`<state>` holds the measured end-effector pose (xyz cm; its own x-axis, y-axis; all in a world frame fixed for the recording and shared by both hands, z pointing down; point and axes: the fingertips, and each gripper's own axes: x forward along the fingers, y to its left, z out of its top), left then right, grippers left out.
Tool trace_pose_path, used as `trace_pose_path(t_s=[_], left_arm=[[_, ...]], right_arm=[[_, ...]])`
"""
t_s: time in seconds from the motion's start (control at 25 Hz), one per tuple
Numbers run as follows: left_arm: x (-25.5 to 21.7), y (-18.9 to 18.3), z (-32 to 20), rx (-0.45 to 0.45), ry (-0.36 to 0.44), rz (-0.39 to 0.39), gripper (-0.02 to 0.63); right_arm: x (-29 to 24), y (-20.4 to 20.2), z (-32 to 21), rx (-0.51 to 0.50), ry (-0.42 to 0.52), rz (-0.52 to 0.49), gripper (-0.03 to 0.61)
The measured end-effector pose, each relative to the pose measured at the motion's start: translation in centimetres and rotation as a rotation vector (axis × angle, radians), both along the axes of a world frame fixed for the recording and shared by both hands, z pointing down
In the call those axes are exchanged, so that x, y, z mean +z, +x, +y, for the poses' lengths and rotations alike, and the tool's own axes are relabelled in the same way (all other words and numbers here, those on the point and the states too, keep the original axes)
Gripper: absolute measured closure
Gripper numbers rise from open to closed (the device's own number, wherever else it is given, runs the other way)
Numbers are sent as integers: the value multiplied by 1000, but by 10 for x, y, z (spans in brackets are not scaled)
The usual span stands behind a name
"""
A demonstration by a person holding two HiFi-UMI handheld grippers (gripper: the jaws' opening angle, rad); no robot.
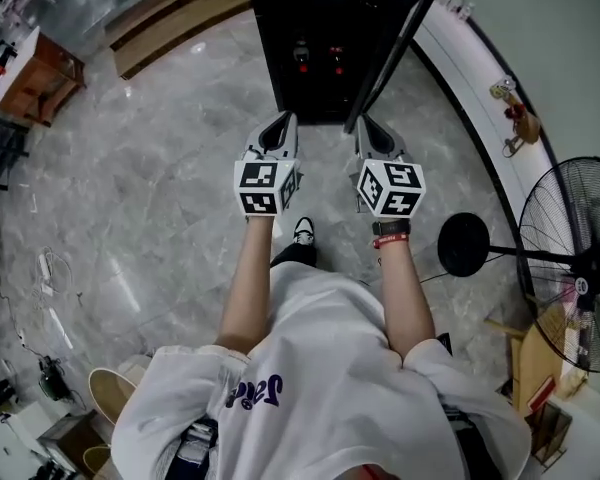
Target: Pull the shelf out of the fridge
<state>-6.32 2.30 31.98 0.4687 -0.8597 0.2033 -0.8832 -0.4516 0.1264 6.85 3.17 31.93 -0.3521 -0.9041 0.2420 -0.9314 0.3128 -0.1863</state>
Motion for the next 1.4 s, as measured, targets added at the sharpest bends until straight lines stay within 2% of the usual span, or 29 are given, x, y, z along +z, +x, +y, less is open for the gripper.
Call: trace_pose_path(t_s=[0.2,0.4,0.68,0.96,1.2,1.4], left_arm=[[26,-5,-28,40,-39,15,595],[50,-13,-55,80,-75,93,595],[80,-16,-81,89,-121,74,595],[95,-17,-118,74,-138,85,595],[151,-12,-170,28,-206,154,595],[197,0,-215,-6,-257,265,595]], right_arm=[[26,-13,-23,5,-44,13,575],[52,-26,-45,14,-98,9,575],[74,-36,-70,21,-137,-10,576],[71,-36,-110,7,-102,-15,577],[114,-27,-152,-21,-146,-4,577],[148,-24,-182,-45,-164,-15,577]])
